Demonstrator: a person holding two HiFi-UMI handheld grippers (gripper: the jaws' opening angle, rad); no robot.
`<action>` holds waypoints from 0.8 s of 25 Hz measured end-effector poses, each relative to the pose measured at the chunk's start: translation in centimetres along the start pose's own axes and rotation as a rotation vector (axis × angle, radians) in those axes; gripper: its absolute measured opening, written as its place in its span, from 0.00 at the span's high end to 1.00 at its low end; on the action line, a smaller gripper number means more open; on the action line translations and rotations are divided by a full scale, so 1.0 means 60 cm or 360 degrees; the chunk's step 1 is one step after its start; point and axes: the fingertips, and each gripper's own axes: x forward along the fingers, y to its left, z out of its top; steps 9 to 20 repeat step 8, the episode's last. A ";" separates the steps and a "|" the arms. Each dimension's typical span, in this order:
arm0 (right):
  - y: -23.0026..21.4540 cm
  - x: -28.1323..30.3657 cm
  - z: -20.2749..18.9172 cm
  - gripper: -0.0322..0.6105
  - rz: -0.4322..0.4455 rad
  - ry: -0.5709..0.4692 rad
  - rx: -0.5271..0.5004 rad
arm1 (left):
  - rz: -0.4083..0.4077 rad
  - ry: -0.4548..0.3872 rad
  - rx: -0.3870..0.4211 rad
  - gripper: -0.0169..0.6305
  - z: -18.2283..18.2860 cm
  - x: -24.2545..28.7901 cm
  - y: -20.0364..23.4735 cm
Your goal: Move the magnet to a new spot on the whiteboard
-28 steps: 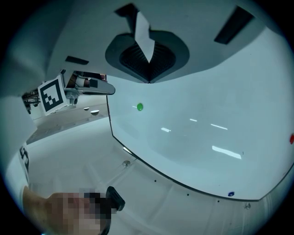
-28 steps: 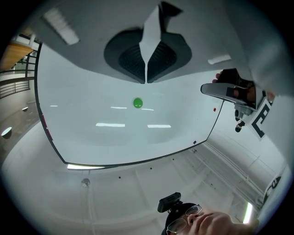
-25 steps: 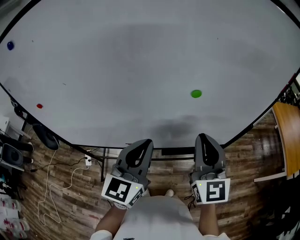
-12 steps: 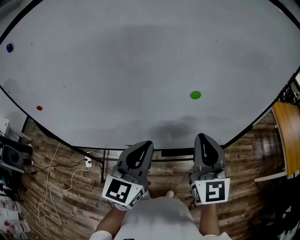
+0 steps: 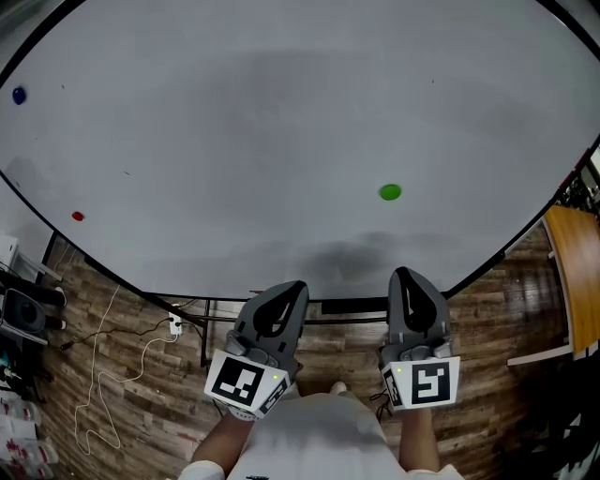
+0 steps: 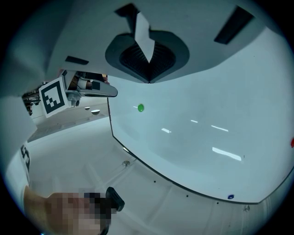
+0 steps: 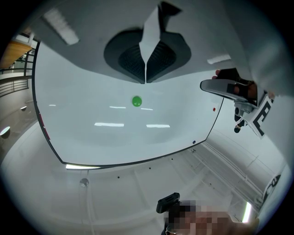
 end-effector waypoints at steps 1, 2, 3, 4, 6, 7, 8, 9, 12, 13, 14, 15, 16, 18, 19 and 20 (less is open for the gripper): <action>0.001 0.001 0.000 0.94 0.0000 -0.0001 -0.0003 | 0.0001 -0.0001 0.0001 0.97 0.000 -0.001 0.001; 0.002 0.002 0.000 0.94 0.0001 0.0000 -0.0004 | 0.0002 -0.0002 0.0001 0.97 0.000 -0.001 0.003; 0.002 0.004 -0.001 0.94 0.0001 0.0001 -0.0004 | 0.0004 -0.0002 0.0000 0.97 0.000 -0.001 0.005; 0.002 0.004 -0.002 0.94 0.0001 0.0003 -0.0003 | 0.0007 0.0000 -0.0002 0.97 -0.001 0.000 0.007; -0.001 0.006 -0.005 0.94 0.0001 0.0009 0.0005 | 0.0011 0.0004 -0.0007 0.97 -0.003 0.002 0.008; -0.002 0.006 -0.006 0.94 0.0001 0.0011 0.0010 | 0.0012 0.0006 -0.0009 0.97 -0.003 0.004 0.009; -0.002 0.007 -0.008 0.94 0.0002 0.0014 0.0014 | 0.0013 0.0008 -0.0011 0.97 -0.004 0.005 0.009; -0.002 0.007 -0.008 0.94 0.0002 0.0014 0.0014 | 0.0013 0.0008 -0.0011 0.97 -0.004 0.005 0.009; -0.002 0.007 -0.008 0.94 0.0002 0.0014 0.0014 | 0.0013 0.0008 -0.0011 0.97 -0.004 0.005 0.009; -0.002 0.007 -0.008 0.94 0.0002 0.0014 0.0014 | 0.0013 0.0008 -0.0011 0.97 -0.004 0.005 0.009; -0.002 0.007 -0.008 0.94 0.0002 0.0014 0.0014 | 0.0013 0.0008 -0.0011 0.97 -0.004 0.005 0.009; -0.002 0.007 -0.008 0.94 0.0002 0.0014 0.0014 | 0.0013 0.0008 -0.0011 0.97 -0.004 0.005 0.009; -0.002 0.007 -0.008 0.94 0.0002 0.0014 0.0014 | 0.0013 0.0008 -0.0011 0.97 -0.004 0.005 0.009; -0.002 0.007 -0.008 0.94 0.0002 0.0014 0.0014 | 0.0013 0.0008 -0.0011 0.97 -0.004 0.005 0.009; -0.002 0.007 -0.008 0.94 0.0002 0.0014 0.0014 | 0.0013 0.0008 -0.0011 0.97 -0.004 0.005 0.009; -0.002 0.007 -0.008 0.94 0.0002 0.0014 0.0014 | 0.0013 0.0008 -0.0011 0.97 -0.004 0.005 0.009</action>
